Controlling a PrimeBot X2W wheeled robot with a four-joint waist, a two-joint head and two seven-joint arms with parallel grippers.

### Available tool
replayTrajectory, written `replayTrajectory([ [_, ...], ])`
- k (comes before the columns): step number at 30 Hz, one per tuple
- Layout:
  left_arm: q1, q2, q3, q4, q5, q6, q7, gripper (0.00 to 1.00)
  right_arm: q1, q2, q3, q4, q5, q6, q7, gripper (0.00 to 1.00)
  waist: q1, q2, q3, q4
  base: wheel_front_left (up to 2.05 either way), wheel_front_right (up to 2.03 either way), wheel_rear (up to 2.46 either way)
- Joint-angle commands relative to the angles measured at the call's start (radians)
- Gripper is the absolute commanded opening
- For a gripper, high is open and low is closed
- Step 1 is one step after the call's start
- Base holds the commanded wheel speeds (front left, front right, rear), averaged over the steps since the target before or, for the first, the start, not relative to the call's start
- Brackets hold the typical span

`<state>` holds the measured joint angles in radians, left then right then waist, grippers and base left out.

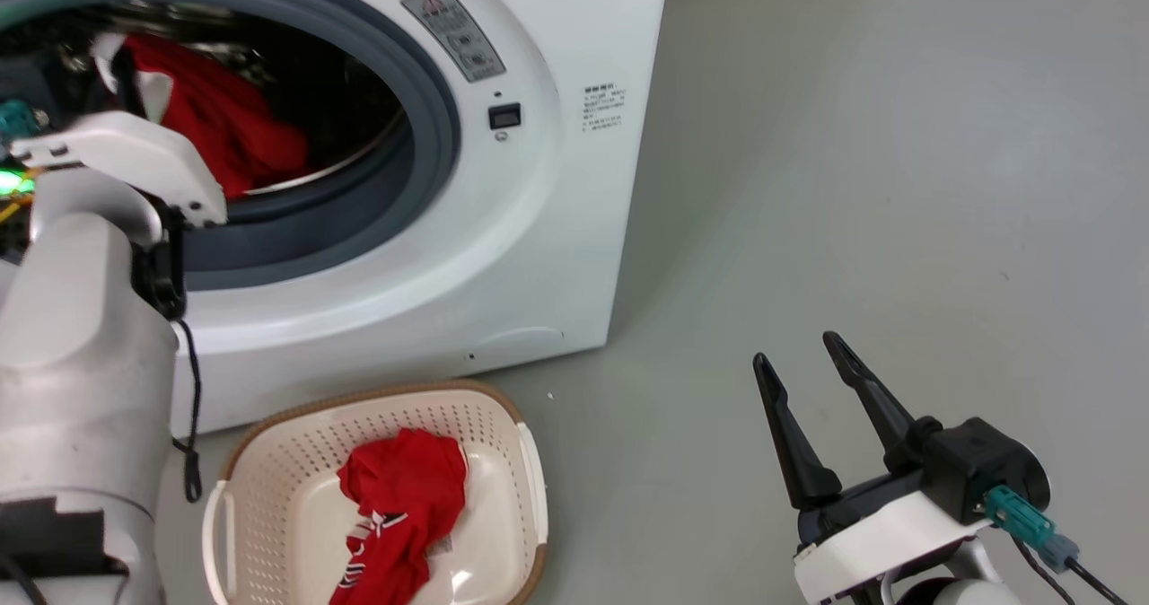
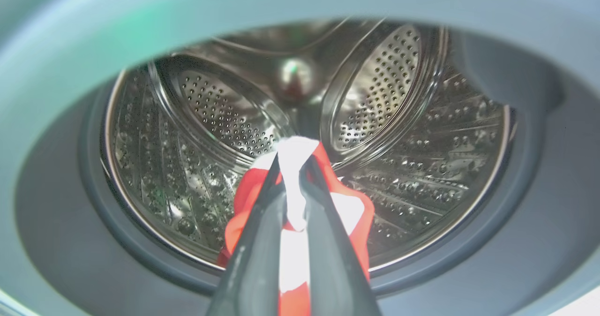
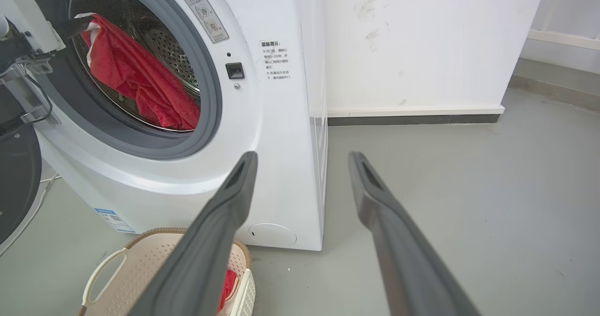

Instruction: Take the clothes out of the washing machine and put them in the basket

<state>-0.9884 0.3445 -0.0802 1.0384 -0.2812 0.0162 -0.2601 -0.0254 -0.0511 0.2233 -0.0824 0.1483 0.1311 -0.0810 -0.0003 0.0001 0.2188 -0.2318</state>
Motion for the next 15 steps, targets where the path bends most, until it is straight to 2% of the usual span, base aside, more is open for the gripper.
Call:
replayTrajectory([
  [1,0.049,-0.009,0.013,-0.041,-0.009,-0.005,-0.007,0.0,0.021,0.002,-0.004,-0.008,-0.003,-0.001,0.004,1.0,0.0003,-0.0001,-0.057,0.031,0.0,0.0,0.0],
  [12,0.21,-0.072,0.035,-0.269,-0.022,-0.033,-0.006,0.0,0.074,0.002,-0.016,-0.049,-0.017,-0.001,0.037,1.0,0.0003,-0.0001,-0.13,0.087,0.0,0.0,0.0],
  [15,0.262,-0.092,0.032,-0.348,-0.022,-0.028,-0.006,0.0,0.08,0.002,-0.019,-0.063,-0.017,-0.001,0.044,1.0,0.0003,-0.0001,-0.142,0.099,0.0,0.0,0.0],
])
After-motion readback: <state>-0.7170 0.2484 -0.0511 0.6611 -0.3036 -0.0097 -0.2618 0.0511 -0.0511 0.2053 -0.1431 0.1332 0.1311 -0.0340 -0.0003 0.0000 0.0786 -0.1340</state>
